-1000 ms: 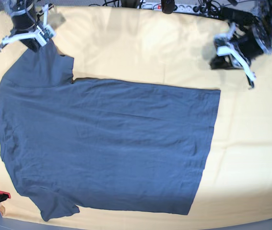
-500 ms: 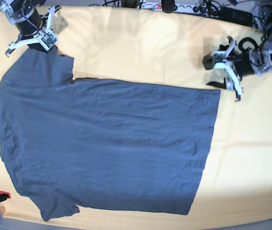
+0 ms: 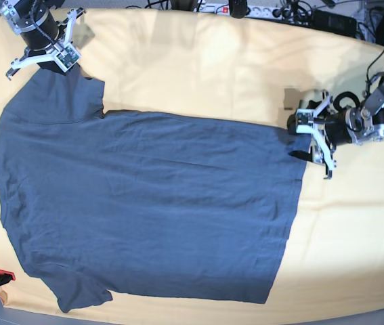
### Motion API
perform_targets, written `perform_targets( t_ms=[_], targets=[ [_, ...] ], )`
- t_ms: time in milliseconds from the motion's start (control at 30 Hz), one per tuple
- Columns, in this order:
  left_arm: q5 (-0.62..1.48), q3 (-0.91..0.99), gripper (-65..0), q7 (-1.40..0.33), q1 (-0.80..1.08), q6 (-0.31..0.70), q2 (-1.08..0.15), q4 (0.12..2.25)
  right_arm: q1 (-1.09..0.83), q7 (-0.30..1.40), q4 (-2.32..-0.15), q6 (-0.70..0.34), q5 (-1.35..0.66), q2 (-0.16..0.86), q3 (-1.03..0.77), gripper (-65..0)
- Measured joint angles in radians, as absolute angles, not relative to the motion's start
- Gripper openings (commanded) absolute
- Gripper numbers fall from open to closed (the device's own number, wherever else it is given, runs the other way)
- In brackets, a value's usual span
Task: Fold the T-shirt properly
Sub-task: 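Lower both grippers and grasp the shirt's shoulder corners, then pull the grasped shoulder edge toward the robot with both grippers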
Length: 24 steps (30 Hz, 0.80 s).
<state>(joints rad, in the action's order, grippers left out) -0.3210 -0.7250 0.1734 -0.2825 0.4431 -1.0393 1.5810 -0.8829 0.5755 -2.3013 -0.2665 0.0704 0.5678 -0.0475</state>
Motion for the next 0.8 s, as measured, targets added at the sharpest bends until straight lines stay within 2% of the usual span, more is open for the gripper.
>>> perform_targets(
  t_ms=[133,200,233,300,333,367,400,500,633,800],
  targets=[
    [-0.323,-0.781,-28.6,0.165,-0.347,0.438,-1.007,1.525,-0.883,0.575,-2.301,-0.266,0.071,0.568,-0.047,-65.0],
    [-0.332,-0.792,-32.9,0.154,-0.369,0.435,-0.985,1.508,-0.883,0.576,-2.301,-0.266,0.070,0.568,-0.047,-65.0],
    [-0.340,-0.792,-39.0,0.145,-0.369,0.435,-0.980,1.508,-0.883,0.575,-2.300,-0.272,0.071,0.567,-0.047,-59.2],
    [-0.342,-0.799,-59.8,0.141,-0.367,0.447,-0.980,1.508,-0.883,0.572,-2.283,-0.305,0.071,0.567,-0.048,-41.2],
    [-0.342,-0.799,-65.0,0.137,-0.363,0.446,-0.981,1.508,-0.883,0.572,-2.268,-0.316,0.070,0.567,-0.047,-34.0],
    [-0.340,-0.799,-65.0,0.131,-0.363,0.442,-0.981,1.508,-0.883,0.573,-2.253,-0.325,0.070,0.567,-0.047,-29.8],
    [-0.340,-0.799,-65.0,0.127,-0.363,0.442,-0.981,1.508,-0.883,0.574,-2.238,-0.329,0.052,0.567,-0.048,-28.8],
    [-0.321,-0.799,-65.0,0.109,-0.363,0.437,-0.979,1.508,-0.878,0.566,-2.173,-0.361,0.009,0.567,-0.047,-28.8],
    [-0.318,-0.799,-65.0,0.109,-0.363,0.434,-0.978,1.508,-0.825,0.535,-2.100,-0.326,-0.006,0.567,-0.048,-28.8],
    [-0.318,-0.799,-65.0,0.105,-0.363,0.434,-0.978,1.509,-0.770,0.507,-2.042,-0.353,-0.020,0.567,-0.048,-29.9]
  ],
)
